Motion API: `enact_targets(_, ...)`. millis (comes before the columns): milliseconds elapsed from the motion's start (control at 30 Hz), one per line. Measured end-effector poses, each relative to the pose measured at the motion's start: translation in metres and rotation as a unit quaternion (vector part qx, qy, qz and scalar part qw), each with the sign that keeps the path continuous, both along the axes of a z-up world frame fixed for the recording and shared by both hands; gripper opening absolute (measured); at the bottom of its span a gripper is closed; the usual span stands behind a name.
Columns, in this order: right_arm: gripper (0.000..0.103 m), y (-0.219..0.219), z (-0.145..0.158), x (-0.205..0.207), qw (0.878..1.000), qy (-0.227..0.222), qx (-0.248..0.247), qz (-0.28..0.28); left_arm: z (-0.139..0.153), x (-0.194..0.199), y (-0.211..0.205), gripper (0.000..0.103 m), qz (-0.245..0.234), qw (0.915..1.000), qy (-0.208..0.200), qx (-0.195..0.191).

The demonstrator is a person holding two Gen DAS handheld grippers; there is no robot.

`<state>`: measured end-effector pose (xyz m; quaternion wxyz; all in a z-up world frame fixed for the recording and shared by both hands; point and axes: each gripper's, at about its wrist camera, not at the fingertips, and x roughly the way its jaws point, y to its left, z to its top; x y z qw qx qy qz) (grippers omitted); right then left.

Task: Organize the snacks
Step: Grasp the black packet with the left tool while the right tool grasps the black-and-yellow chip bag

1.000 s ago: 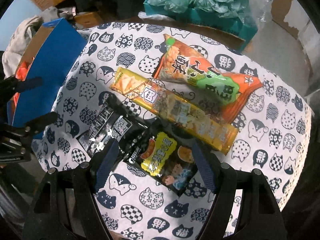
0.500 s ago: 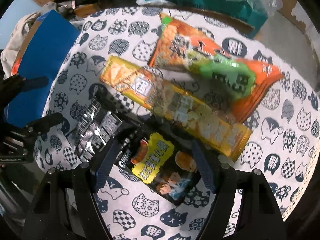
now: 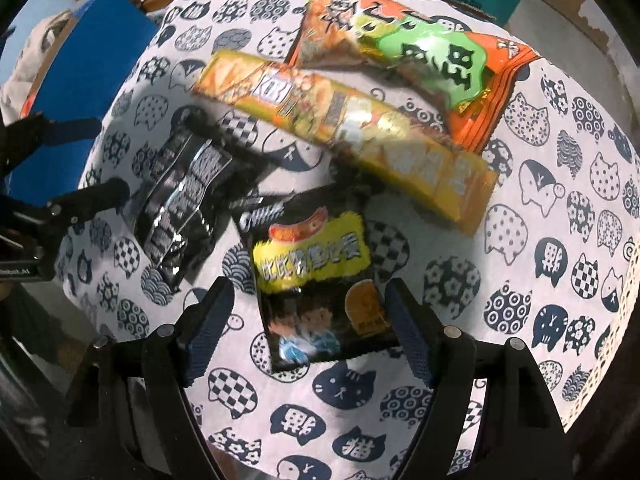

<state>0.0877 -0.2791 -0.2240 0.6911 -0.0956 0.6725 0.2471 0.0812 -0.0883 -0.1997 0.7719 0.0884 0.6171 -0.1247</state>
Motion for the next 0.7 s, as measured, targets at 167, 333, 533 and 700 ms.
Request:
enact_targets(167,0.078,0.017,-0.009,-0.006,1.0,-0.013,-0.021,0.001,-0.005,-0.008,-0.008,0.081,-0.009,0.9999,0.008,0.002)
enact_targets(333,0.078,0.038,-0.023,-0.011,0.998,-0.034,-0.054,0.002,-0.011,-0.013,-0.012,0.081,-0.013,0.9998,0.016,0.004)
enact_targets(533,0.069,0.047,-0.032,-0.021,0.997,-0.049,-0.065,0.001,-0.016,-0.011,-0.015,0.081,0.004,0.9993,0.033,-0.019)
enact_targets(700,0.06,0.029,-0.028,-0.023,0.998,-0.046,-0.042,-0.022,-0.02,-0.009,-0.023,0.081,0.027,0.9969,0.054,-0.05)
